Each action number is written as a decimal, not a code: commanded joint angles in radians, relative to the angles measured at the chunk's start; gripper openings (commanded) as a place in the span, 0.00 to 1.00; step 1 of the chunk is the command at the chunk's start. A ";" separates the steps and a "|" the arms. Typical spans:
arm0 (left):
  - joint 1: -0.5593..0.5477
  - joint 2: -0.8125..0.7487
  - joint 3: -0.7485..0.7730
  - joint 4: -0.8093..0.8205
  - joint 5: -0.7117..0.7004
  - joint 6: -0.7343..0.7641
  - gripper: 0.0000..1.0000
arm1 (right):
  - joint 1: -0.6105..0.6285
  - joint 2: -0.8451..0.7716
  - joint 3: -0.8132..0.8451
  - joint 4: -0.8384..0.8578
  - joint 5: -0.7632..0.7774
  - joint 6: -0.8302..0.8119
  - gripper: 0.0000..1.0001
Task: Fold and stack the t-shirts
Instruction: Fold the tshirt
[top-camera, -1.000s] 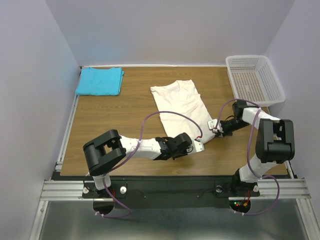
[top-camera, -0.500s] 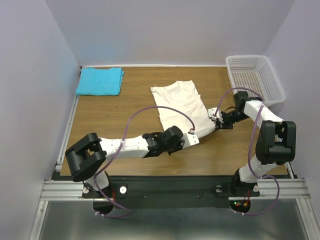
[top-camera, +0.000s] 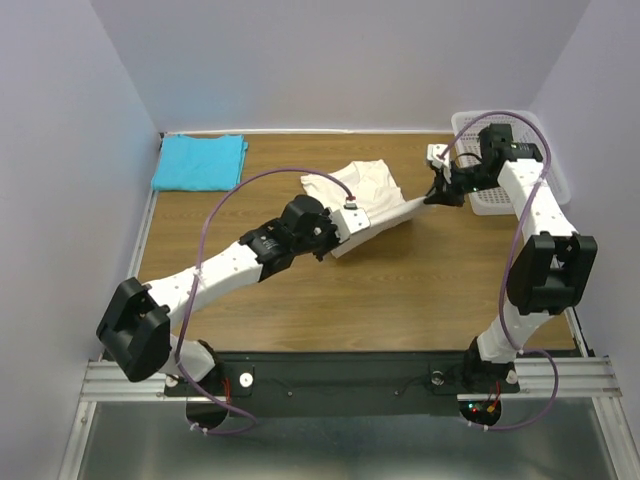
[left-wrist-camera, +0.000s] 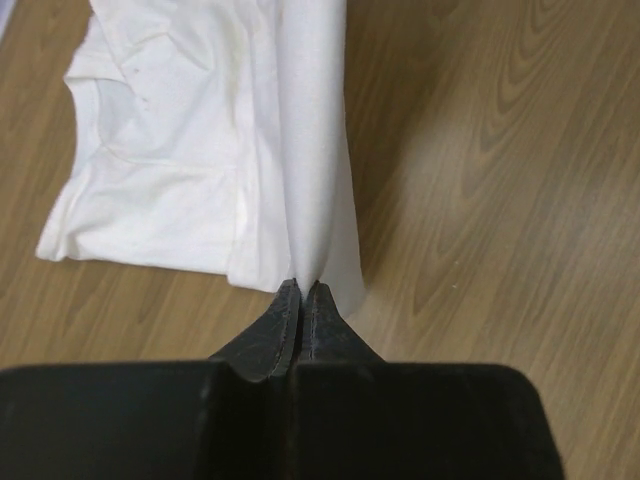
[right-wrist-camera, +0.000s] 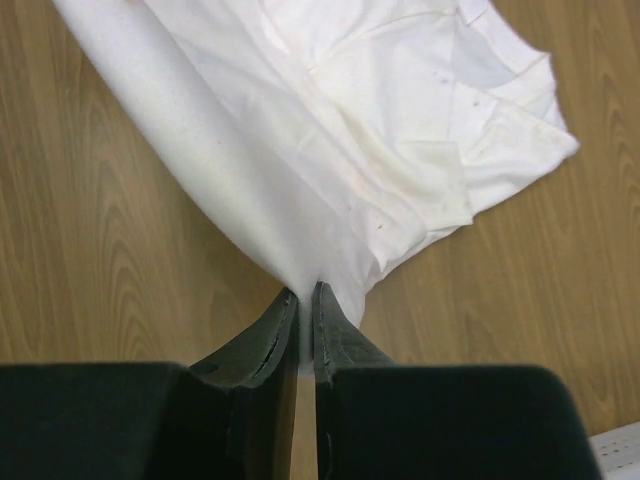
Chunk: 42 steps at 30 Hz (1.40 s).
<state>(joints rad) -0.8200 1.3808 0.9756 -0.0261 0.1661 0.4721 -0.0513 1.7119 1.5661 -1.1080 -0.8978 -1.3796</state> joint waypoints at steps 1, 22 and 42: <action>0.064 -0.003 0.078 -0.015 0.007 0.048 0.00 | -0.009 0.075 0.176 0.019 -0.042 0.154 0.01; 0.286 0.250 0.373 0.103 -0.011 0.096 0.00 | 0.047 0.383 0.577 0.206 -0.076 0.479 0.01; 0.384 0.412 0.472 0.153 -0.016 0.062 0.00 | 0.128 0.588 0.753 0.479 0.039 0.666 0.01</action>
<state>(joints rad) -0.4564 1.7943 1.3838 0.0807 0.1745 0.5385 0.0727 2.2963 2.2963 -0.7639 -0.8902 -0.7677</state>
